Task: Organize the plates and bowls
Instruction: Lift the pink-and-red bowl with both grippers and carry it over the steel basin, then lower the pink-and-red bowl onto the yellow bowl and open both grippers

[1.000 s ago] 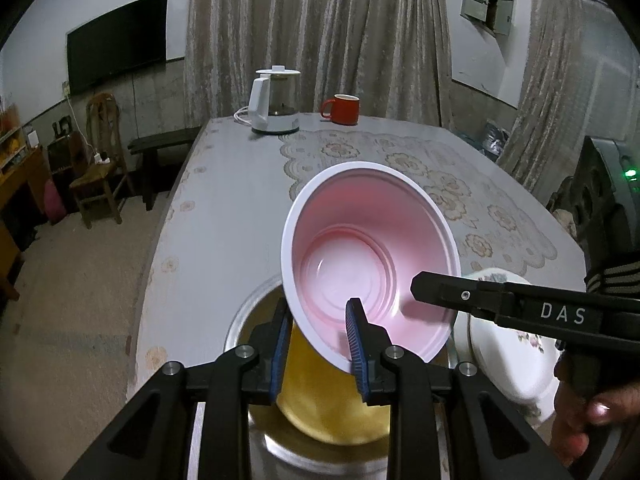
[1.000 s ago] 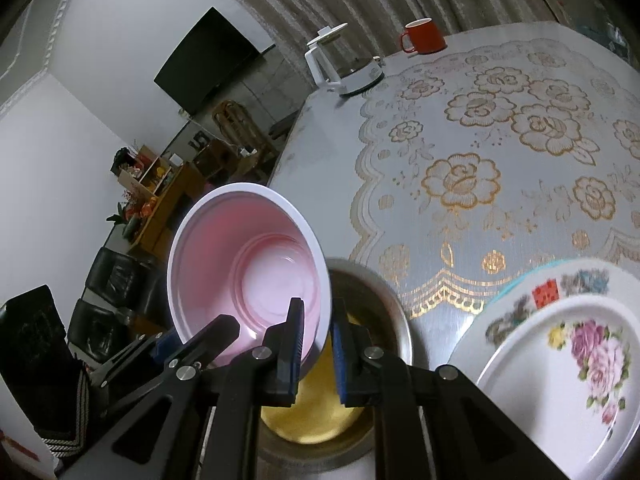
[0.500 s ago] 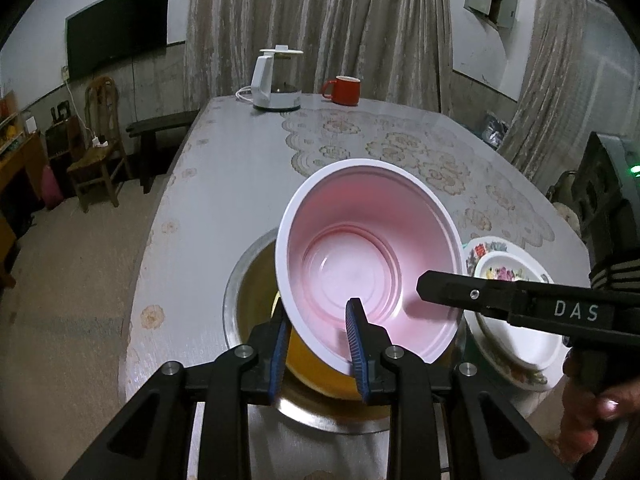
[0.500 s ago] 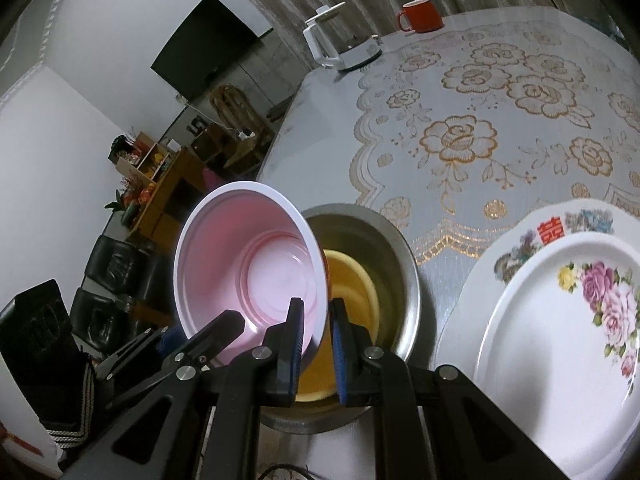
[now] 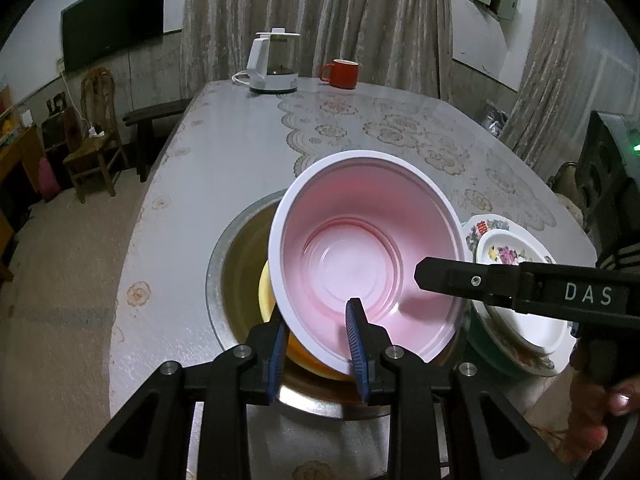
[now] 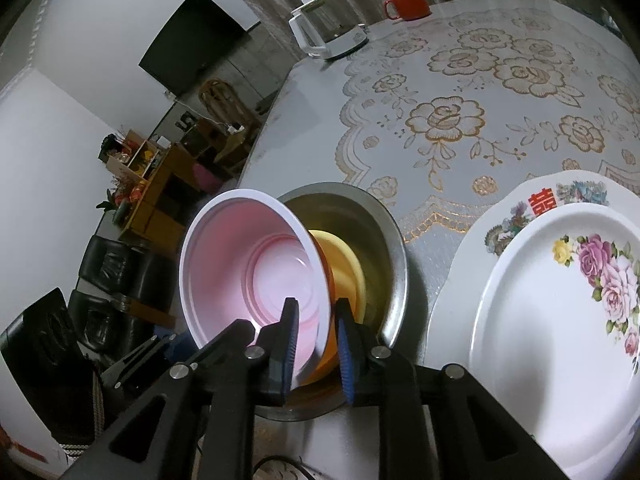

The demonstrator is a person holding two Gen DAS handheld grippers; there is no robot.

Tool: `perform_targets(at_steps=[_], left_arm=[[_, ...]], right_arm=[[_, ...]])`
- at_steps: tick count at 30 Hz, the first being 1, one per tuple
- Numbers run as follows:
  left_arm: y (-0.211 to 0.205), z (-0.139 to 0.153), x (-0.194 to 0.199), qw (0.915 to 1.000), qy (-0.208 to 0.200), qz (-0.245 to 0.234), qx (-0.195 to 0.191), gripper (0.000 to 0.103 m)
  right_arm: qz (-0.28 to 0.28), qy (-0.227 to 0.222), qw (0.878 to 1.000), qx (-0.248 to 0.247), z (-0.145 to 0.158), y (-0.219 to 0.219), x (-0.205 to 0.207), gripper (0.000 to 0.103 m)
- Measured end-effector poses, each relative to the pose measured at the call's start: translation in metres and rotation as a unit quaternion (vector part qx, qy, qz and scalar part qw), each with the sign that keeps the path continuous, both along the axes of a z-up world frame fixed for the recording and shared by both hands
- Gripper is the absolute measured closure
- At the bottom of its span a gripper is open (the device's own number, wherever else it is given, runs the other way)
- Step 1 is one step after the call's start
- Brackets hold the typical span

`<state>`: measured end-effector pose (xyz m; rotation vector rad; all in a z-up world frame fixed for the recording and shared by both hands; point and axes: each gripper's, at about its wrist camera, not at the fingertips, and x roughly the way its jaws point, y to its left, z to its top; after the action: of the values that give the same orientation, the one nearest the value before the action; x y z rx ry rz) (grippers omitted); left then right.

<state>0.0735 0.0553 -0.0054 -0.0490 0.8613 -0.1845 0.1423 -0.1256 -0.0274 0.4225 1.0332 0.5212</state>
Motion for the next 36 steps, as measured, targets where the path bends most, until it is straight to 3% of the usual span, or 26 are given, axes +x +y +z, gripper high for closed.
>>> perform_targets(at_steps=[29, 33, 36], left_arm=[[0.002, -0.005, 0.006, 0.9999, 0.01, 0.006, 0.003, 0.074], [0.001, -0.005, 0.007, 0.9999, 0.008, 0.008, 0.008, 0.074], [0.002, -0.005, 0.008, 0.9999, 0.009, 0.008, 0.007, 0.074]], right_arm=[[-0.013, 0.027, 1.0, -0.006, -0.001, 0.001, -0.003, 0.073], [-0.005, 0.016, 1.0, -0.013, 0.001, 0.005, -0.003, 0.071], [-0.001, -0.008, 1.0, -0.028, 0.005, 0.009, -0.002, 0.076]])
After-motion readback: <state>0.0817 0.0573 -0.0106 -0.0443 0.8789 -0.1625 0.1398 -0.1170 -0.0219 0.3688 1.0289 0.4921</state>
